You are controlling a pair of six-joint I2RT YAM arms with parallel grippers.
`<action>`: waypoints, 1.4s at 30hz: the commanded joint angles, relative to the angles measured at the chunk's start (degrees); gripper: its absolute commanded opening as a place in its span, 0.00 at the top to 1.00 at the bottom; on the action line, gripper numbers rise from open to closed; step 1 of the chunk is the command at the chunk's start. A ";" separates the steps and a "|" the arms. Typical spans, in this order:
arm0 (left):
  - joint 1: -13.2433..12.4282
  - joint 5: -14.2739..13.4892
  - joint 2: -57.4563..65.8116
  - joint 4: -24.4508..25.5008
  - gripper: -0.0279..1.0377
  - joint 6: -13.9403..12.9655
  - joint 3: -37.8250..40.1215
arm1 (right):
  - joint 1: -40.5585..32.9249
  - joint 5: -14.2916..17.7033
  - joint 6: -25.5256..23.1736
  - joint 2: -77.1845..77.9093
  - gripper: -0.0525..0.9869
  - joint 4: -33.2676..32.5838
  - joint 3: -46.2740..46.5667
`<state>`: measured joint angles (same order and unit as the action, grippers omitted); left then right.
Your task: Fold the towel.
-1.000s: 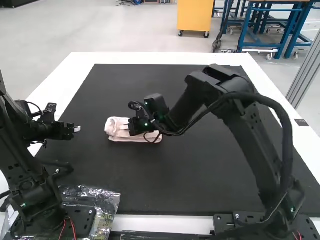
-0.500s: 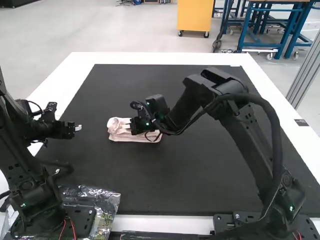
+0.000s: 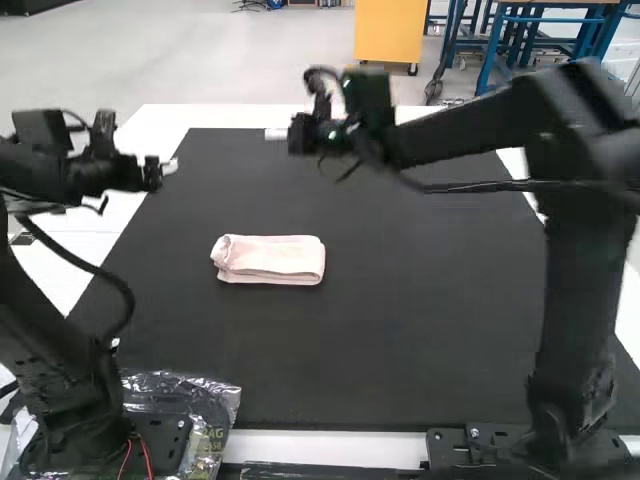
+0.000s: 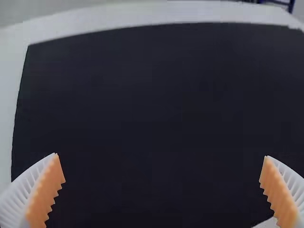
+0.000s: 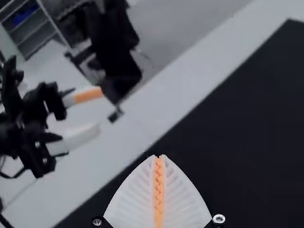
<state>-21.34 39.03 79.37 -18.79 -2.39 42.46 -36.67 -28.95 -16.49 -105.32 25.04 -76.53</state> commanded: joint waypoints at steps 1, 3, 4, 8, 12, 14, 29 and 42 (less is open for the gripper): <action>4.56 -0.44 -6.34 -0.02 0.06 8.72 3.69 | 3.44 0.82 -0.56 8.81 0.70 -1.13 1.21; 7.81 -2.20 -10.03 0.15 0.06 11.36 5.00 | 5.64 2.32 -0.38 14.35 0.48 -2.45 1.91; 9.57 -3.52 -11.87 0.33 0.06 12.32 5.71 | 6.87 2.67 -0.38 17.16 0.35 -3.06 2.62; 16.42 -9.41 -18.55 2.44 0.06 14.17 7.82 | 12.23 3.90 -0.30 28.41 0.07 -7.11 5.52; 22.66 -15.56 -24.44 5.25 0.06 14.35 8.52 | 18.12 6.10 -0.30 41.16 0.07 -9.92 10.17; 24.95 -18.63 -27.43 6.48 0.06 14.35 8.34 | 21.37 6.63 -0.38 47.75 0.07 -10.71 12.90; 22.66 -21.62 -56.08 17.29 0.06 15.49 -1.59 | 33.06 5.57 -3.02 86.60 0.07 -22.84 26.52; 22.57 -25.93 -79.29 25.82 0.06 15.40 -9.67 | 39.48 8.56 -0.38 105.67 0.07 -26.00 28.46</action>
<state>1.72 15.40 0.43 6.31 12.56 32.51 1.04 -21.50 -18.37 -1.96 -1.21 -48.18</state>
